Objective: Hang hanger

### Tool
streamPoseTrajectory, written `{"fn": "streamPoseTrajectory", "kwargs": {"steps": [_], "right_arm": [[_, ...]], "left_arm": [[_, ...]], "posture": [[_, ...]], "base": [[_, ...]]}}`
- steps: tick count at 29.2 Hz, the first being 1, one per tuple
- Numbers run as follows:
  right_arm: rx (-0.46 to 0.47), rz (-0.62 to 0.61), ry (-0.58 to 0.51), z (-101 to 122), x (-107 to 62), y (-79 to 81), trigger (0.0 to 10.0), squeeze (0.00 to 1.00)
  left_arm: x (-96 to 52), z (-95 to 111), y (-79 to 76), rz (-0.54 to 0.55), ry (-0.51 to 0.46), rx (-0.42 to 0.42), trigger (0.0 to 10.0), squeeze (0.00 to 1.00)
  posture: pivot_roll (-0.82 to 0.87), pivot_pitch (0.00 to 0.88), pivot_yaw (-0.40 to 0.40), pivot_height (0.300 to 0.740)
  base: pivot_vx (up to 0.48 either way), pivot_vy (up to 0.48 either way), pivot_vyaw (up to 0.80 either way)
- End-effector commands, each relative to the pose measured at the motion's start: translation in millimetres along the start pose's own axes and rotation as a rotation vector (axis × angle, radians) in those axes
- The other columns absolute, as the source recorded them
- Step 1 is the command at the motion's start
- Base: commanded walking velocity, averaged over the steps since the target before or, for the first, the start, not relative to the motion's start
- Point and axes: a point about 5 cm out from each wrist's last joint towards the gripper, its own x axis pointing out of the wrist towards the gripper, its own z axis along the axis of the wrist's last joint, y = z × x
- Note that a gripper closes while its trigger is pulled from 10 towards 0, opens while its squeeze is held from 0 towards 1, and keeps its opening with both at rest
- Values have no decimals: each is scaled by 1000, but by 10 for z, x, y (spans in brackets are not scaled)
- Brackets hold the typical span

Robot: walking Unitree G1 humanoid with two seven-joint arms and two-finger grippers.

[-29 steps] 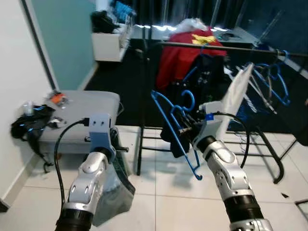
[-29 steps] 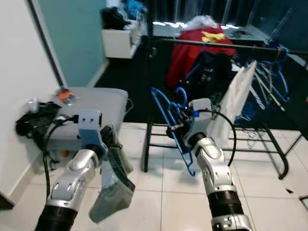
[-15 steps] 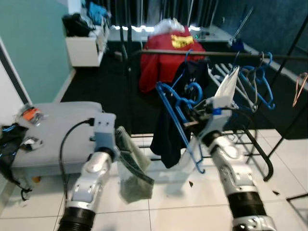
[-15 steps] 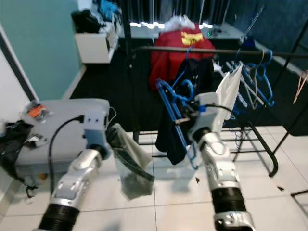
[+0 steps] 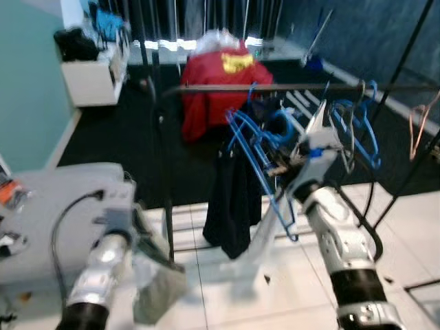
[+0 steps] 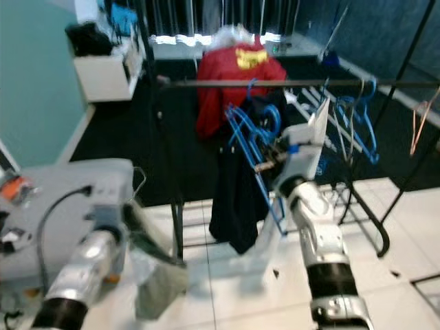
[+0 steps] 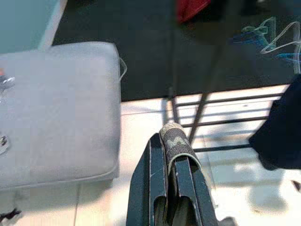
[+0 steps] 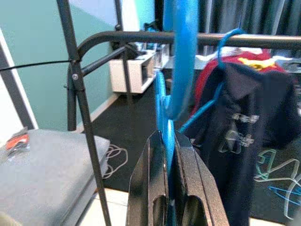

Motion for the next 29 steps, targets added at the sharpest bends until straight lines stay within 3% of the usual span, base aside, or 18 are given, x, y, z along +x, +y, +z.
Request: {"fn": "streamPoseTrajectory", "kwargs": {"steps": [1,5,9,14,20,29], "right_arm": [[5,14,0,18,1,-25,10000,0],[40,118,17,36,23,65,10000,0],[77,165,50,16,36,103,10000,0],[92,185,79,-7,52,116,10000,0],[109,306,96,54,121,243,10000,0],[117,309,87,94,180,262,10000,0]], "left_arm": [[-22,-89,2,7,22,10,10000,0],[-116,-350,223,85,104,25,10000,0],[-167,-480,278,102,147,29,10000,0],[-192,-555,283,103,168,31,10000,0],[-239,-680,255,96,193,24,10000,0],[-231,-703,239,85,187,17,10000,0]], "posture": [[-41,0,-27,740],[-41,0,-28,740],[-41,0,-28,740],[-41,0,-30,740],[-40,0,-34,740],[-39,1,-30,740]], "base": [[364,0,0],[361,0,0],[359,0,0],[352,0,0],[349,0,0],[309,0,0]]}}
